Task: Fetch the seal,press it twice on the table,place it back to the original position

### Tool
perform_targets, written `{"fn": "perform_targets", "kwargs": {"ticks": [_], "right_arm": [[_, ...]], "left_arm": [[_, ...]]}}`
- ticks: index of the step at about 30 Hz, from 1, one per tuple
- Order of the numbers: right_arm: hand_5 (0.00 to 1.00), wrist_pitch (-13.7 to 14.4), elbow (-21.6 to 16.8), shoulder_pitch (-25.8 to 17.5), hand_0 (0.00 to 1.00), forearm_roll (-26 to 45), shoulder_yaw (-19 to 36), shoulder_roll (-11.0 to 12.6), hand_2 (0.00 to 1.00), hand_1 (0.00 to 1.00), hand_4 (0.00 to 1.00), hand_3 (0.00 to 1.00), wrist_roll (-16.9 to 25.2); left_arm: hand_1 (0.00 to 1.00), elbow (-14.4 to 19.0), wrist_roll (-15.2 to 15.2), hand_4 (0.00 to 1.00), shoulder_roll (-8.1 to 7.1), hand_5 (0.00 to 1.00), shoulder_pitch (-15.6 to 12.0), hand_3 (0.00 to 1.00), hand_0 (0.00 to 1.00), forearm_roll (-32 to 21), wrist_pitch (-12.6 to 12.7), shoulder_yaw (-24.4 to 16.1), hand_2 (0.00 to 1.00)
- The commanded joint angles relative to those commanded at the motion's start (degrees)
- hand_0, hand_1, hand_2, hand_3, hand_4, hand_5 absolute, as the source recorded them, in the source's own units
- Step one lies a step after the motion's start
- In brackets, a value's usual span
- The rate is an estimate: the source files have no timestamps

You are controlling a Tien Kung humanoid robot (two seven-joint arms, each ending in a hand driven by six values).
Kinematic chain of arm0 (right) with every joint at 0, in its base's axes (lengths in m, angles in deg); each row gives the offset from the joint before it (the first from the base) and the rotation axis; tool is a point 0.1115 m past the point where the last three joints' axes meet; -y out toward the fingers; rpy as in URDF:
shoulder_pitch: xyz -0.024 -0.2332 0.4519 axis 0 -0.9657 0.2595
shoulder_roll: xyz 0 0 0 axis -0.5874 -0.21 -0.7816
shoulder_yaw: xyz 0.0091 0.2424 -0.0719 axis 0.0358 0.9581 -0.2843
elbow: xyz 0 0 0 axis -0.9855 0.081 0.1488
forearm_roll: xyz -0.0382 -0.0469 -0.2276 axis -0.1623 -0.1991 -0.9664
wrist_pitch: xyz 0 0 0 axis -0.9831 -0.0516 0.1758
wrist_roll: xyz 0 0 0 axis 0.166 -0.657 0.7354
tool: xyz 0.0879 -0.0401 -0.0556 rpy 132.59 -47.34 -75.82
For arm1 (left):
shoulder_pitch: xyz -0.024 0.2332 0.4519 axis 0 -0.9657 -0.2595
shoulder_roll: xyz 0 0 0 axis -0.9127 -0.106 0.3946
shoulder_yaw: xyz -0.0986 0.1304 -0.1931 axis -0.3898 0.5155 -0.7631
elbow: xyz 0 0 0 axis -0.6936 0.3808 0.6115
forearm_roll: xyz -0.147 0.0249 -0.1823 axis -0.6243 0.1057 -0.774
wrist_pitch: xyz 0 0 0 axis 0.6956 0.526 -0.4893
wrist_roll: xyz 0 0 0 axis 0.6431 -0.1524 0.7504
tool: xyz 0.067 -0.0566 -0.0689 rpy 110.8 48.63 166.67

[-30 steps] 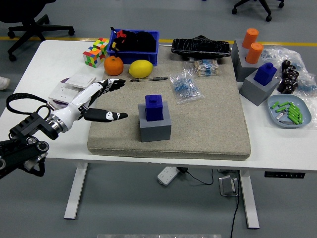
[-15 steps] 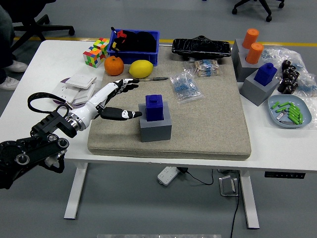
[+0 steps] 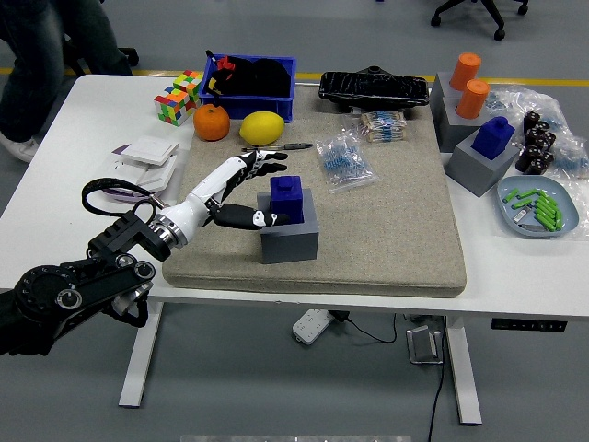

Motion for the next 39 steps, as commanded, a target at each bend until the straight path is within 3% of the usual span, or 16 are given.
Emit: {"fn": "perform_targets", "kwargs": {"ticks": [11,21,26,27,32,33,39], "right_arm": [[0.484,-0.1,0.1,0.0,0.713,0.1,0.0,0.1,0.625,0.627,0.703,0.599,-0.1],[0.484,-0.1,0.1,0.2,0.713,0.3,-0.6,0.3,0.625,0.627,0.703,0.599,0.0],[0.484,-0.1,0.2,0.2,0.713,0.3,-0.7,0.4,0.625,0.627,0.703,0.599,-0.1],[0.484,-0.1,0.2,0.2,0.713,0.4,-0.8,0.3,0.625,0.627,0.703,0.599,-0.1],[0.484,-0.1,0.1,0.3,0.713,0.5,-1.0,0.4,0.625,0.627,0.703,0.599,0.0],[0.484,-0.1,0.1,0.3,0.713,0.5,-1.1,0.4,0.625,0.627,0.703,0.599,0.0],[0.484,-0.1,0.2,0.2,0.713,0.6,-1.2,0.5,0.625,0.626,0.703,0.599,0.0]], "left_arm": [[0.765,-3.9,0.4,0.926,2.43,0.002,0.7,0.808,0.826,-1.4,0.2,0.5,0.701],[0.755,-4.6,-1.3,0.923,2.97,0.002,0.9,0.798,0.813,-1.6,-0.6,1.3,0.704],[0.755,-4.3,0.0,0.923,2.81,0.002,1.1,0.798,0.813,-2.4,-0.1,1.4,0.704],[0.651,-4.3,0.2,0.826,2.81,0.002,1.1,0.742,0.733,-2.4,-0.1,1.4,0.632],[0.651,-5.0,0.0,0.826,3.14,0.002,1.2,0.742,0.733,-2.7,-0.2,1.9,0.632],[0.571,-5.2,-0.1,0.769,3.22,0.002,1.2,0.632,0.673,-2.7,-0.3,2.0,0.564],[0.542,-5.9,-1.2,0.754,3.51,0.002,1.2,0.607,0.659,-2.3,-0.9,2.3,0.539]]}}
